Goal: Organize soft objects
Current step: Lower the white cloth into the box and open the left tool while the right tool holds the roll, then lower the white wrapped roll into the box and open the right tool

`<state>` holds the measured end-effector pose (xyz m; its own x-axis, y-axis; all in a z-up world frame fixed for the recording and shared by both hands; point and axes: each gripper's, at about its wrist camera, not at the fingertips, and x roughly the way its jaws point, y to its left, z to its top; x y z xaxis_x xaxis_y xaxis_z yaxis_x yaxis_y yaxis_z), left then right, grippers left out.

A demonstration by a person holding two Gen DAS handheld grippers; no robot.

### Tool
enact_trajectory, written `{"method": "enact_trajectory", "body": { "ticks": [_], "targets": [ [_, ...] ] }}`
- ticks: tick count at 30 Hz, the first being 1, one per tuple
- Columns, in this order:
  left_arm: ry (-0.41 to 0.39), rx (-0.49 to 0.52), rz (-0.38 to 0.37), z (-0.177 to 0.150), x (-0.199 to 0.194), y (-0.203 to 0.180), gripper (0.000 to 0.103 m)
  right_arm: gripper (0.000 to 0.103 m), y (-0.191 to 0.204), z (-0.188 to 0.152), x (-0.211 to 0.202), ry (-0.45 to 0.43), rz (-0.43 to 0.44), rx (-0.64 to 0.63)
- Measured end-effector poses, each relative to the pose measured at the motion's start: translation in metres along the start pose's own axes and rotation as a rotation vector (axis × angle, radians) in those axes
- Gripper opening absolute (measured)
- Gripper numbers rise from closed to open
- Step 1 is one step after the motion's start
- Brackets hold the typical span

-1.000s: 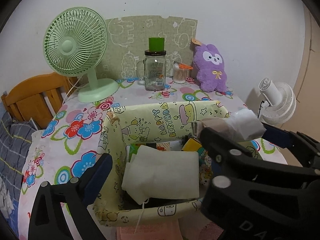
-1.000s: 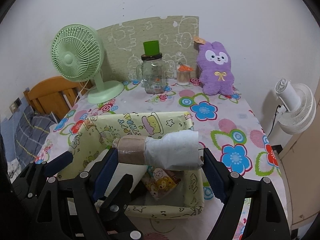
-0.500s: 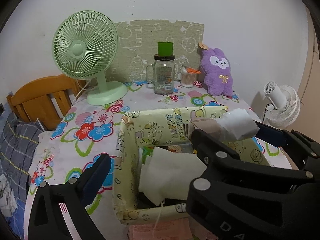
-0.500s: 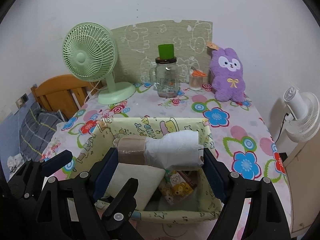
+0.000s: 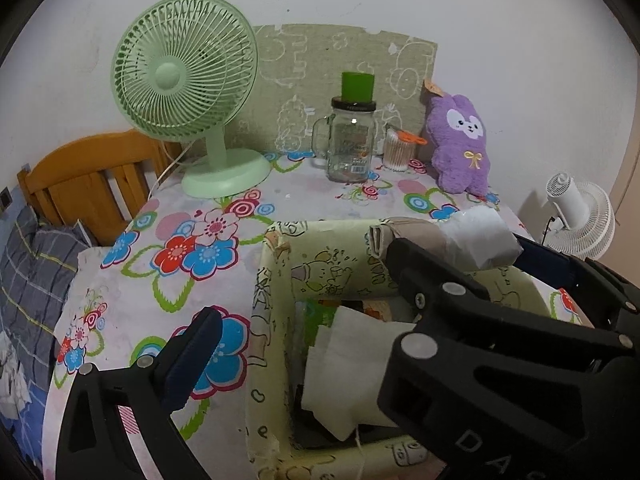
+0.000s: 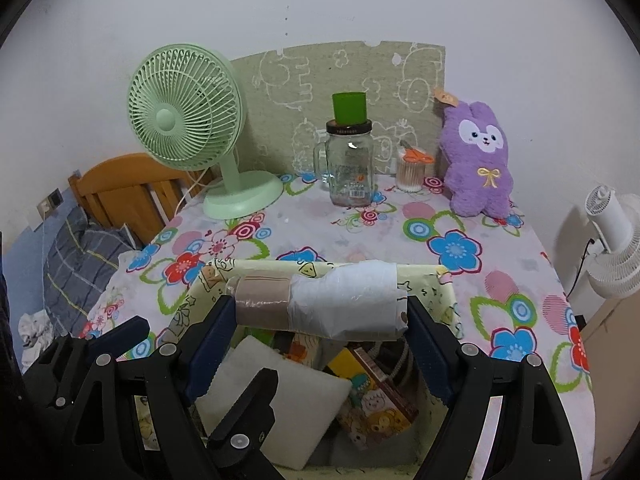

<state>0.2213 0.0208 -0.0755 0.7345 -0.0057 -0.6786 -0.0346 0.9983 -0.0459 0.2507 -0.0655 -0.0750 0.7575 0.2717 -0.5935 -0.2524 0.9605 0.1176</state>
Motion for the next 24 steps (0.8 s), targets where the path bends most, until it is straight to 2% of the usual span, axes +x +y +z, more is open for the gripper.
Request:
{"method": "enact_trajectory", "body": {
  "ticks": [11,15,24],
  "targets": [
    [0.028,-0.027,-0.009,0.0,0.013,0.007,0.102,0.086,0.003,-0.001,0.017,0.033,0.025,-0.015],
    [0.029,-0.026,-0.009,0.0,0.013,0.007,0.102,0.09,0.002,-0.003,0.019,0.045,0.043,-0.01],
    [0.024,-0.013,-0.009,-0.001,0.012,0.004,0.102,0.093,0.001,-0.005,0.018,0.048,0.028,-0.007]
  ]
}}
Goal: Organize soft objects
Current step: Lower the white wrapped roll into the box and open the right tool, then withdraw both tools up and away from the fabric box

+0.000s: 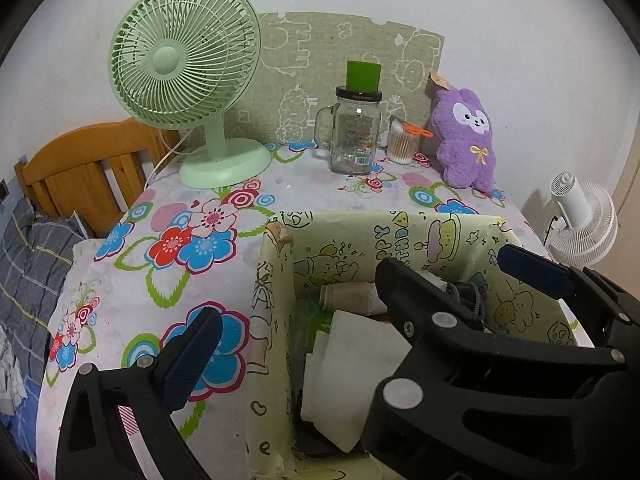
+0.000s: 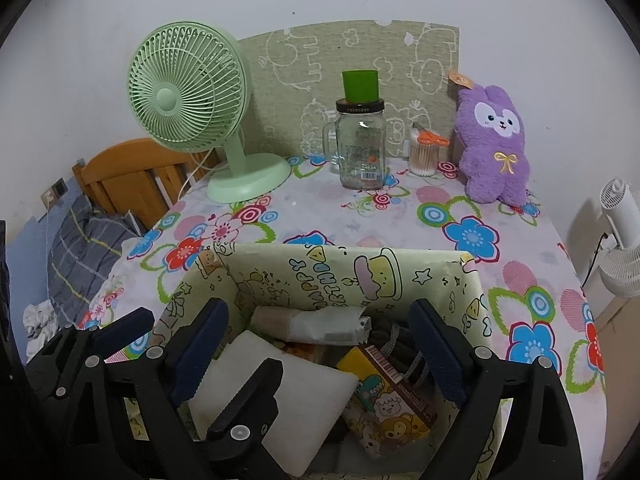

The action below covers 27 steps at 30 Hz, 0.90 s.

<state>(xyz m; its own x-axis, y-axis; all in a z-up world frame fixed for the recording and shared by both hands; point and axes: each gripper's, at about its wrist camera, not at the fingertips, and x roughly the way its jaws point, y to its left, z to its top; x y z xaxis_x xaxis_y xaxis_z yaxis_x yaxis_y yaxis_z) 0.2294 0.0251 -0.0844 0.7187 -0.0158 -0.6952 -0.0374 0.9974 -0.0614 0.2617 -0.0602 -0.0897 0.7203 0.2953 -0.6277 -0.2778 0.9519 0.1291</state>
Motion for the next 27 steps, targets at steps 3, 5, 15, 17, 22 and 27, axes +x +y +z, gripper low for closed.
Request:
{"method": "enact_trajectory", "body": {
  "ticks": [3,5,15,17,22,27],
  "targets": [
    [-0.008,0.005,0.0,0.0,-0.003,-0.001,0.102,0.093,0.0,0.0,-0.002,-0.002,-0.002,-0.001],
    [-0.016,0.013,0.003,0.0,-0.006,-0.004,0.102,0.093,0.0,-0.002,-0.006,-0.004,-0.006,-0.002],
    [-0.071,0.04,0.007,-0.003,-0.034,-0.015,0.102,0.093,-0.003,-0.007,-0.034,-0.041,-0.017,0.009],
    [-0.079,0.042,0.005,-0.004,-0.04,-0.016,0.102,0.093,-0.003,-0.007,-0.041,-0.05,-0.02,0.009],
    [-0.102,0.05,0.006,-0.009,-0.056,-0.022,0.102,0.093,-0.002,-0.011,-0.058,-0.068,-0.03,0.012],
    [-0.124,0.057,0.006,-0.014,-0.072,-0.025,0.102,0.093,-0.001,-0.017,-0.074,-0.084,-0.033,0.015]
  ]
}}
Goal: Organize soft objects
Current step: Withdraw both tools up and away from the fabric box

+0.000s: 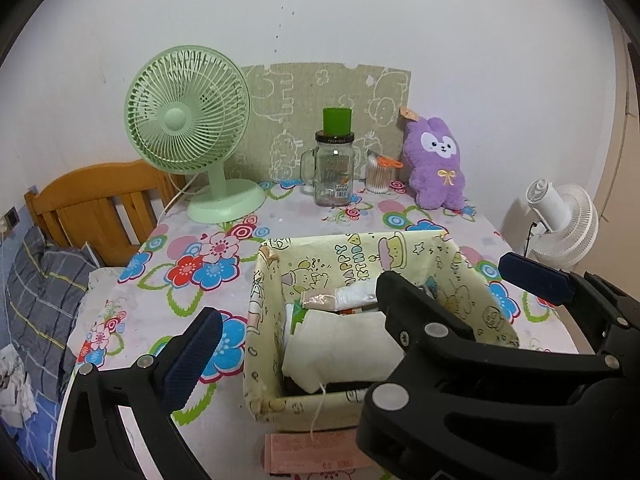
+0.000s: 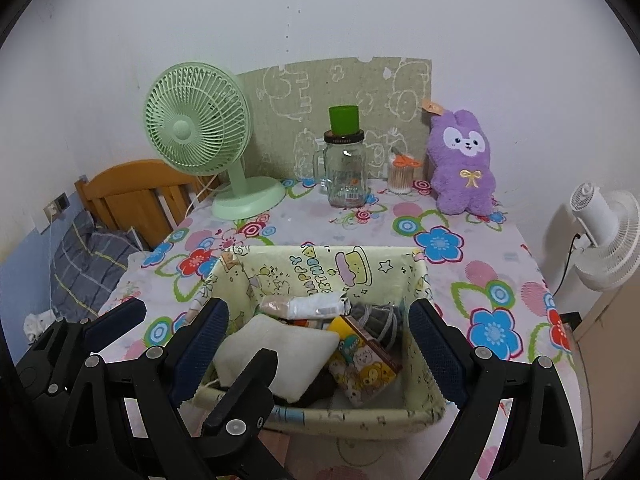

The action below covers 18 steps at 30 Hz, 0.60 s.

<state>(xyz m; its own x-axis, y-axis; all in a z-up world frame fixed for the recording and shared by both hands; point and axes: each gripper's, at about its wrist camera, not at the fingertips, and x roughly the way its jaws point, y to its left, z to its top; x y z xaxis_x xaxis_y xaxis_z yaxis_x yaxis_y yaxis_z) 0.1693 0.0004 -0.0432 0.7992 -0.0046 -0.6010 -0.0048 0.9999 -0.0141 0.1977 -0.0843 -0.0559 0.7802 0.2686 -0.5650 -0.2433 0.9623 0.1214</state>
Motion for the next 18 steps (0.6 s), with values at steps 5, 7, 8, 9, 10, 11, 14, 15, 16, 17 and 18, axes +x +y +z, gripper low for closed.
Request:
{"method": "enact_trajectory", "body": {
  "ticks": [5,7,8,9,10,11,14,15,16,17,18],
  "targets": [
    [-0.014,0.005,-0.003,-0.004,-0.014,-0.004,0.101,0.093,0.002,-0.005,-0.016,-0.013,-0.008,-0.002],
    [-0.019,0.007,-0.006,-0.006,-0.019,-0.005,0.101,0.093,0.002,-0.008,-0.023,-0.019,-0.011,0.0],
    [-0.021,0.007,-0.006,-0.008,-0.021,-0.006,0.101,0.093,0.002,-0.009,-0.027,-0.022,-0.012,0.001],
    [-0.022,0.008,-0.008,-0.009,-0.024,-0.006,0.101,0.093,0.002,-0.01,-0.029,-0.023,-0.012,0.001],
    [-0.025,0.009,-0.01,-0.01,-0.026,-0.007,0.101,0.093,0.002,-0.012,-0.032,-0.025,-0.013,0.003],
    [-0.026,0.01,-0.011,-0.012,-0.028,-0.008,0.101,0.093,0.001,-0.013,-0.034,-0.027,-0.013,0.003],
    [-0.027,0.011,-0.018,-0.015,-0.035,-0.01,0.1,0.093,0.002,-0.017,-0.042,-0.032,-0.015,0.004],
    [-0.027,0.011,-0.02,-0.016,-0.037,-0.01,0.1,0.093,0.002,-0.018,-0.045,-0.033,-0.016,0.004],
    [-0.028,0.012,-0.022,-0.018,-0.039,-0.011,0.1,0.093,0.002,-0.02,-0.047,-0.035,-0.017,0.004],
    [-0.029,0.013,-0.023,-0.019,-0.041,-0.011,0.099,0.093,0.002,-0.021,-0.05,-0.036,-0.018,0.004],
    [-0.031,0.015,-0.024,-0.02,-0.043,-0.012,0.099,0.093,0.003,-0.023,-0.052,-0.037,-0.02,0.004]
  ]
}}
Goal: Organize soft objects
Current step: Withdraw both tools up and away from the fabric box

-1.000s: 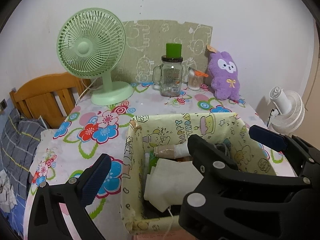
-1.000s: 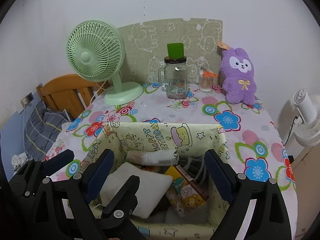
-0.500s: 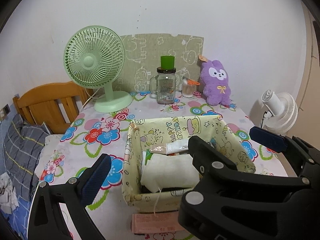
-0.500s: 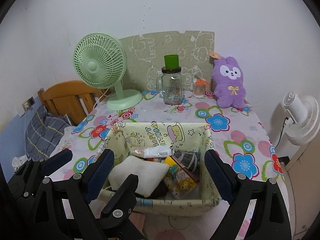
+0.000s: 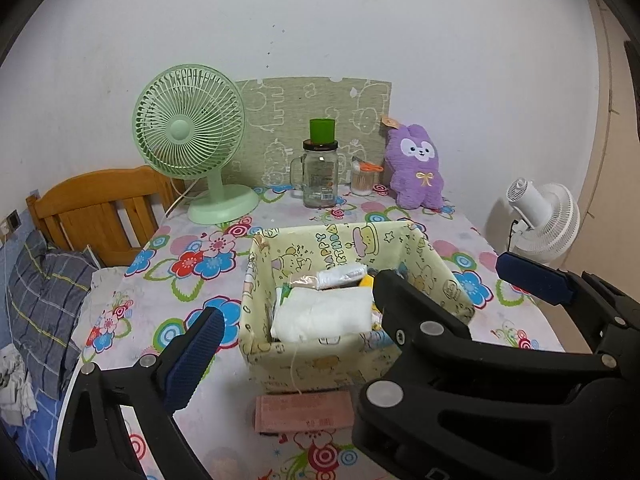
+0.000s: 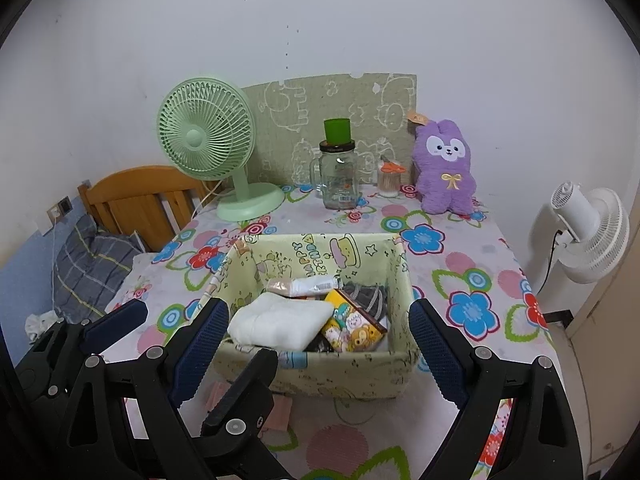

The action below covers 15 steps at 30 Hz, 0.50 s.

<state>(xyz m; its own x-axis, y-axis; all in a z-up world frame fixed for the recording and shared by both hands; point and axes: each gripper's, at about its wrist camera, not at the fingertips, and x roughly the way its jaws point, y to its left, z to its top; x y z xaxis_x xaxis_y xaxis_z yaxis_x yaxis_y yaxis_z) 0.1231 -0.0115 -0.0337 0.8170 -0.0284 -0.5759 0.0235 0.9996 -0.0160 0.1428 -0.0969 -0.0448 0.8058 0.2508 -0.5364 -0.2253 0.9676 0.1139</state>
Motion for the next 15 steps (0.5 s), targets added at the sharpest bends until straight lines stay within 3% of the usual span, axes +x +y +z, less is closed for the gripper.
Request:
{"method": "enact_trajectory", "body": {
  "ticks": [15],
  "targets": [
    [-0.001,0.013,-0.023,-0.024,-0.02,-0.006,0.097,0.093,0.002,-0.024,-0.021,0.002,-0.019,0.006]
  ]
}}
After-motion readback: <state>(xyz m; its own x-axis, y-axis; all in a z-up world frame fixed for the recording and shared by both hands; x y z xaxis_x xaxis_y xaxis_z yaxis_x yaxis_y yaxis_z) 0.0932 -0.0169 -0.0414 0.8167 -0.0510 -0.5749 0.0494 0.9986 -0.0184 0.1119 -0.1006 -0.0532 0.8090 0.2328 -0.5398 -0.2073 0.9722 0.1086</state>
